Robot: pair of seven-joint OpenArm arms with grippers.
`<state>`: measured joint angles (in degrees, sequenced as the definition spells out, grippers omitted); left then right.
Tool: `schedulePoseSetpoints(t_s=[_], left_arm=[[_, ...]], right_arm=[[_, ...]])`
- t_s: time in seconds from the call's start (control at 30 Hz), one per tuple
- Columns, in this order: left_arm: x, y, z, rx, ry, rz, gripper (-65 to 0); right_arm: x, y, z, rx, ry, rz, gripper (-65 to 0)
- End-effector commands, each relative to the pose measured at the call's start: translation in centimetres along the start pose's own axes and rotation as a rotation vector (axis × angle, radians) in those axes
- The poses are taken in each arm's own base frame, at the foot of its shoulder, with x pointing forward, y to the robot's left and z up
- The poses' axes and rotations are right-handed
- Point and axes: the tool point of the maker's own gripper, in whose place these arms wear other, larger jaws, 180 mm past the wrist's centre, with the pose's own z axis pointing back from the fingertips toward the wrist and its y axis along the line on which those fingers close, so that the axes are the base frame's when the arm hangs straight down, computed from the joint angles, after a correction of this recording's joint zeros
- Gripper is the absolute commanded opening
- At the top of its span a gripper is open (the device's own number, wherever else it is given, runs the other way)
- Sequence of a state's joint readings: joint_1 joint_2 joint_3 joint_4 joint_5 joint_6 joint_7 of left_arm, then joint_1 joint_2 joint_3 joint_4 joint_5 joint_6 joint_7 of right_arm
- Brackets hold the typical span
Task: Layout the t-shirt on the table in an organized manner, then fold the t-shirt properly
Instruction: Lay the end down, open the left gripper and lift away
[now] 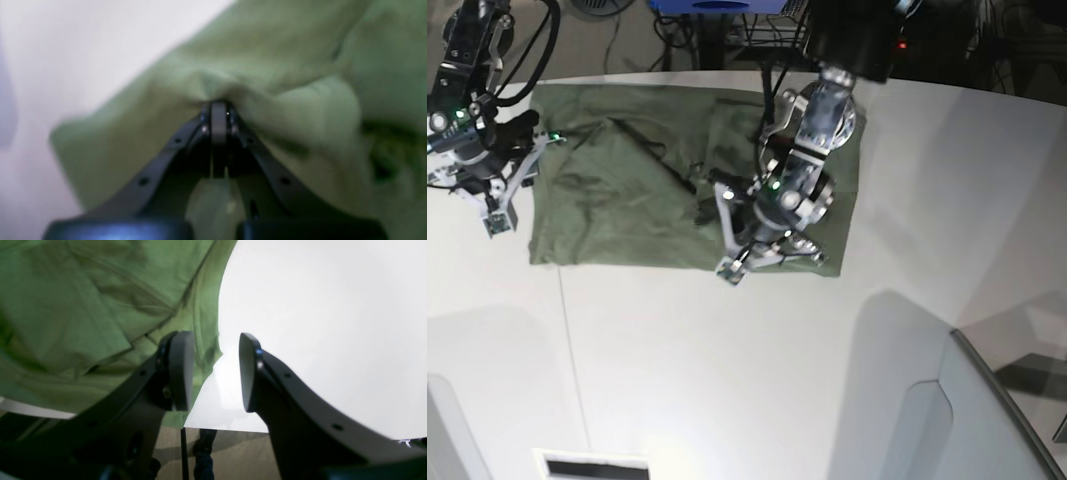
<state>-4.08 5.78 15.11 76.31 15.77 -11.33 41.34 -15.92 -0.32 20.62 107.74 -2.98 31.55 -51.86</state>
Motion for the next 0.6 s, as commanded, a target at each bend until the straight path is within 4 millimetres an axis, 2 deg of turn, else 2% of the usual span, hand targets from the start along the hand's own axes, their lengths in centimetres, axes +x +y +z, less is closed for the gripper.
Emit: schedulePoseSetpoints(t_s=[0.0, 0.13, 0.27, 0.33, 0.47, 0.57], left_arm=[[2.9, 0.2, 0.0, 0.006, -0.074, 0.007, -65.0], [5.9, 0.5, -0.5, 0.006, -0.141, 0.009, -65.0], [6.5, 1.1, -0.4, 0.017, -0.155, 0.018, -65.0], [7.3, 1.8, 0.7, 0.038, -0.192, 0.023, -65.0], [4.4, 4.7, 4.3, 0.129, -0.217, 0.078, -65.0], [1.1, 6.3, 5.0, 0.169, -0.192, 0.09, -65.0]], right_arm=[[1.0, -0.5, 0.4, -0.014, -0.036, 0.001, -43.4], [0.9, -0.5, 0.3, -0.013, -0.033, 0.001, -43.4], [0.8, -0.4, 0.3, -0.011, -0.032, 0.002, -43.4], [0.9, -0.5, 0.4, -0.012, -0.034, 0.003, -43.4], [1.0, -0.4, 0.4, -0.011, -0.038, 0.002, -43.4], [1.2, -0.3, 0.4, -0.008, -0.044, -0.001, -43.4]])
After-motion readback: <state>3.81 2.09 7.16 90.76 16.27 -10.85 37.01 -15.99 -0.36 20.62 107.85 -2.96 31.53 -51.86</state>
